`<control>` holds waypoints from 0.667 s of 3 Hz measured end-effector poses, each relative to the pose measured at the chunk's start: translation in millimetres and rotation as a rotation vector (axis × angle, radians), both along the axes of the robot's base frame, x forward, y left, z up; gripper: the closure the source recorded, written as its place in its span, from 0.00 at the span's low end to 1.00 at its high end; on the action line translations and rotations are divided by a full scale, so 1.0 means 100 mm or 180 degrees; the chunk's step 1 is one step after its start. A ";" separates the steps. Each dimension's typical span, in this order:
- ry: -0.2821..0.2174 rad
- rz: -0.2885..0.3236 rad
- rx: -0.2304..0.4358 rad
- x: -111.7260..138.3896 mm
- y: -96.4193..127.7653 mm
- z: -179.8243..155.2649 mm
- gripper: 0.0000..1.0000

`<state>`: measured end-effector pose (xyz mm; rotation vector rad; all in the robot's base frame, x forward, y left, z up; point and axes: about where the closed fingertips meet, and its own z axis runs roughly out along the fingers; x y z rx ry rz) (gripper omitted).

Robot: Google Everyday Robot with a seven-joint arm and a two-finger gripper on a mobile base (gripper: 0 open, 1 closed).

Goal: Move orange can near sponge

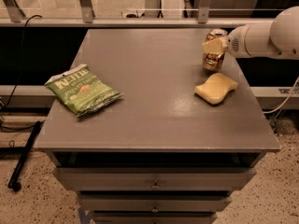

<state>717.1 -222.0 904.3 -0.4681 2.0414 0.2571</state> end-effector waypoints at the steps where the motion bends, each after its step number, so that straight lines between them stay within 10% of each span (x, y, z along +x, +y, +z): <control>1: 0.0014 0.0058 0.0042 -0.11 0.04 -0.01 0.35; 2: 0.0043 0.0112 0.0106 -0.21 0.11 -0.07 0.04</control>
Offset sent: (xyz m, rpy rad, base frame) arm -0.0295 0.0106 -0.0078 0.0451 0.0153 0.0419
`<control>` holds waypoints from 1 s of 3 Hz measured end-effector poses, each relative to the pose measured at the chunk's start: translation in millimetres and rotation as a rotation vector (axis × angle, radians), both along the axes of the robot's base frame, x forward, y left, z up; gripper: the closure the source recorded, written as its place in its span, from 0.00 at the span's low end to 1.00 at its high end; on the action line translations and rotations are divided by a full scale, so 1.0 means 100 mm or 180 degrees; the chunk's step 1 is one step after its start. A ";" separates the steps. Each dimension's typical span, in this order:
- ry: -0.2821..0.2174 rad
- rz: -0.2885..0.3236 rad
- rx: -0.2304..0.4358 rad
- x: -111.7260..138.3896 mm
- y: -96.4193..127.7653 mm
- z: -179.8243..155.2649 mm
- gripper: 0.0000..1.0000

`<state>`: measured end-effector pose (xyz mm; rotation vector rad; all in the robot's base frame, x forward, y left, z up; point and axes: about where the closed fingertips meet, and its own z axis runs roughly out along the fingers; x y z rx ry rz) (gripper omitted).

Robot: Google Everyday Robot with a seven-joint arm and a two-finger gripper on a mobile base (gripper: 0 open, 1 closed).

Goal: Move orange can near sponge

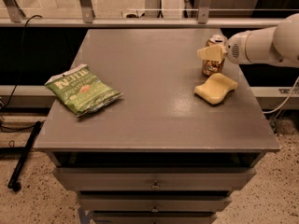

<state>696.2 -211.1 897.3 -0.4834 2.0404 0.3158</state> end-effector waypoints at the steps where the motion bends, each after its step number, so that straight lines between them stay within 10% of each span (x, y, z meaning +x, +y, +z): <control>1: 0.0020 0.0021 0.0034 -0.04 0.04 -0.05 0.00; 3: -0.0148 -0.0022 0.0182 -0.25 -0.36 -0.07 0.00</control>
Offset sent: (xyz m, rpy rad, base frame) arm -0.0246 -0.0222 -0.0200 0.0396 -0.0012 -0.0047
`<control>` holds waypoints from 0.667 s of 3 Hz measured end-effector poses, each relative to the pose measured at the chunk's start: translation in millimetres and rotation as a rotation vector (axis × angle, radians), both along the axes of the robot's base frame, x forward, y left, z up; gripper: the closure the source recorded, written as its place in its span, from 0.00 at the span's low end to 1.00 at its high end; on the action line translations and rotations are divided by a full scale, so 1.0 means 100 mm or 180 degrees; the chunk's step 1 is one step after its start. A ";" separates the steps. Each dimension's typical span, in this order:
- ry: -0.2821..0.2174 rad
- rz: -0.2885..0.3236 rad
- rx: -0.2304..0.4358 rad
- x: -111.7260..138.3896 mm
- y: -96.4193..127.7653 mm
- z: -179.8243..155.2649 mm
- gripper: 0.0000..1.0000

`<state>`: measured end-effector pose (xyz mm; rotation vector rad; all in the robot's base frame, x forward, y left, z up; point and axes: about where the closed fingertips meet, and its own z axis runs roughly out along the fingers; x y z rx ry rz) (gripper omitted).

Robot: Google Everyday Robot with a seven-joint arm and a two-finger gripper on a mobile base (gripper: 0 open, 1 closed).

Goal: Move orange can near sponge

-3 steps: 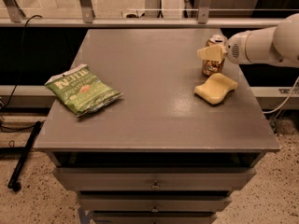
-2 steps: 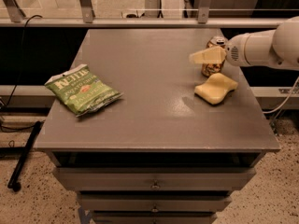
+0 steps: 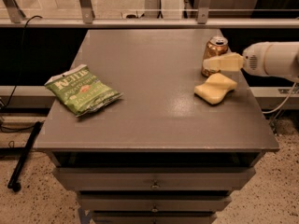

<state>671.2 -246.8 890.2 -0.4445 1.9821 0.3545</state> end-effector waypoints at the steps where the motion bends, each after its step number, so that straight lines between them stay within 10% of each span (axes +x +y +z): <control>1: -0.0384 -0.0134 -0.0100 -0.24 -0.73 0.35 0.00; 2: -0.0355 -0.0108 -0.0098 -0.21 -0.66 0.31 0.00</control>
Offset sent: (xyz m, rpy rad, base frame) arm -0.0184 -0.0564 0.0264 -0.0157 -0.0930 -0.0299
